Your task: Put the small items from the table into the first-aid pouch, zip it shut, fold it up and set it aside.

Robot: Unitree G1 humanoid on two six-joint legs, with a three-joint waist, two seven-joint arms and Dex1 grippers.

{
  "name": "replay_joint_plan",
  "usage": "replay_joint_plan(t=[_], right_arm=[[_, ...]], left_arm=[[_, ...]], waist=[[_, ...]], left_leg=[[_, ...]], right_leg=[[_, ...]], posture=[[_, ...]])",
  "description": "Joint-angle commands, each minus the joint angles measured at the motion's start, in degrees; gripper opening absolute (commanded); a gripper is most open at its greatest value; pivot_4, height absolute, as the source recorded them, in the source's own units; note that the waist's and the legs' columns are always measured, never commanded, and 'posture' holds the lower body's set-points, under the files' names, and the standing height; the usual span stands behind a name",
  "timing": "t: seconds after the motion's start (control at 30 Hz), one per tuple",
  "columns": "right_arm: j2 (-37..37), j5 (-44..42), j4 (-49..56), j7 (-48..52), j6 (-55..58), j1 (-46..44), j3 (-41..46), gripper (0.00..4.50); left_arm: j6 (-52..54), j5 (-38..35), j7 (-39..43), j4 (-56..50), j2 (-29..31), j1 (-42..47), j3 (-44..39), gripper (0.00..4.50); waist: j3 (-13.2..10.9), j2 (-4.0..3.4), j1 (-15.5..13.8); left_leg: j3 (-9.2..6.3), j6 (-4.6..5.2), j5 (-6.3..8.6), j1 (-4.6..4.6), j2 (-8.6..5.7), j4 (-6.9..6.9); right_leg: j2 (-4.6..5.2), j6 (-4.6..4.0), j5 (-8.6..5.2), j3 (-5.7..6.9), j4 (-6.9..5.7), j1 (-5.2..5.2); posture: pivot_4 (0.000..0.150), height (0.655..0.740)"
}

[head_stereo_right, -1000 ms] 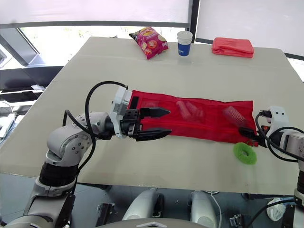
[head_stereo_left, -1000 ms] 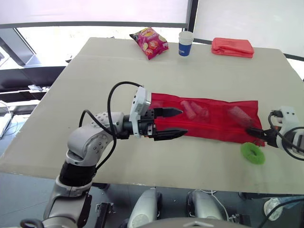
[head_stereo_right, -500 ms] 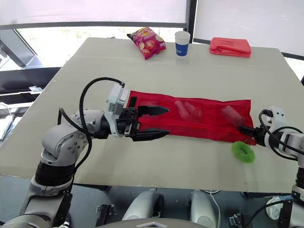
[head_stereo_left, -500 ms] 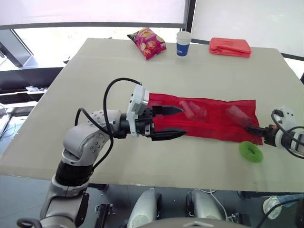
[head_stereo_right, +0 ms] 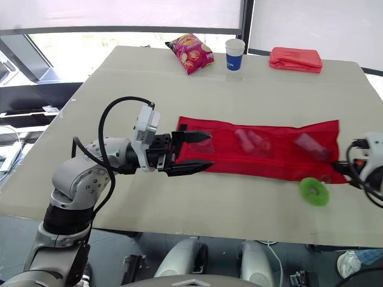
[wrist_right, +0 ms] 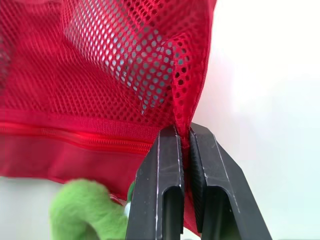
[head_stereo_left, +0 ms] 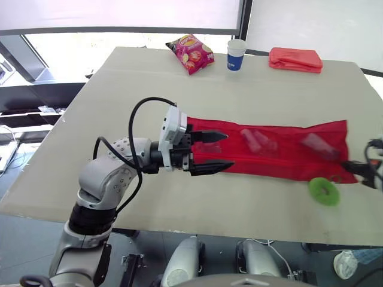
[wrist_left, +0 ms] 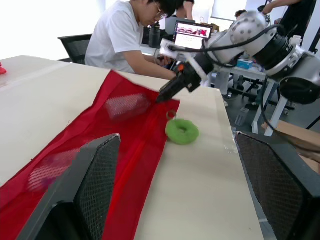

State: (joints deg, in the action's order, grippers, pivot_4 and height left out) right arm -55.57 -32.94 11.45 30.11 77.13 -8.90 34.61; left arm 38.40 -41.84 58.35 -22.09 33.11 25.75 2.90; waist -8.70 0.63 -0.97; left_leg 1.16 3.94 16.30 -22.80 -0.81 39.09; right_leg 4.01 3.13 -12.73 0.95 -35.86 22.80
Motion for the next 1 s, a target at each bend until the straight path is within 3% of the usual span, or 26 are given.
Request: replay_joint_plan(t=[0.03,0.13,0.33,0.57,0.83,0.93,1.0], right_arm=[[-5.2,-4.4,5.5,3.3,5.2,-3.7,3.7,0.03],[-5.4,-8.2,9.8,2.8,11.4,-11.1,0.9,0.03],[6.6,-13.0,13.9,-6.8,15.4,-24.1,-9.2,0.03],[27.0,-9.4,13.0,-18.5,15.4,-27.3,-21.3,0.03],[41.7,-4.5,4.3,-19.1,10.1,-28.3,-30.1,0.03],[41.3,-4.9,4.3,-15.8,7.7,-27.4,-32.4,1.12],[40.8,-6.7,6.4,-12.8,6.0,-27.2,-31.4,2.31]], left_arm=[[-1.6,0.5,-0.2,-0.2,-0.6,-0.1,0.1,3.99],[-2.0,1.2,-0.5,0.6,-0.8,-0.5,0.0,3.99],[-3.7,3.7,-1.1,1.4,-0.4,-3.2,0.2,3.99],[-3.7,3.9,-3.3,-0.9,0.1,-8.2,-1.7,3.99],[-2.5,2.2,-6.7,-4.3,1.6,-15.0,-6.2,3.99],[-1.8,1.2,-8.2,-5.0,1.8,-17.4,-7.9,3.99],[-0.7,-0.2,-9.8,-5.5,1.5,-19.5,-9.6,3.99]], waist=[[0.0,-0.07,0.4],[0.0,-0.08,1.1],[0.0,0.05,1.6],[0.0,0.04,1.5],[0.0,0.03,1.8],[0.0,0.01,1.8],[0.0,0.01,1.7]], left_leg=[[0.01,0.0,0.0,0.01,0.01,0.0],[0.06,0.21,0.13,0.08,0.16,-0.01],[0.0,0.19,0.12,0.05,0.23,-0.02],[0.03,-0.03,-0.01,-0.12,0.16,-0.05],[0.03,-0.12,-0.05,-0.05,0.16,-0.12],[0.02,-0.15,-0.07,-0.02,0.16,-0.16],[0.0,-0.15,-0.07,-0.02,0.13,-0.18]], right_leg=[[0.0,-0.01,-0.01,0.0,-0.01,0.0],[0.0,-0.12,-0.07,-0.06,-0.01,0.01],[0.01,-0.11,-0.06,-0.04,-0.01,0.03],[0.13,0.04,0.05,-0.11,-0.04,0.22],[0.11,-0.02,0.08,-0.07,-0.1,0.27],[0.1,-0.03,0.09,-0.04,-0.1,0.27],[0.1,-0.03,0.09,0.0,-0.1,0.26]], posture=[[0.15,0.74],[0.15,0.74],[0.15,0.74],[0.15,0.74],[0.15,0.74],[0.15,0.74],[0.15,0.74]])
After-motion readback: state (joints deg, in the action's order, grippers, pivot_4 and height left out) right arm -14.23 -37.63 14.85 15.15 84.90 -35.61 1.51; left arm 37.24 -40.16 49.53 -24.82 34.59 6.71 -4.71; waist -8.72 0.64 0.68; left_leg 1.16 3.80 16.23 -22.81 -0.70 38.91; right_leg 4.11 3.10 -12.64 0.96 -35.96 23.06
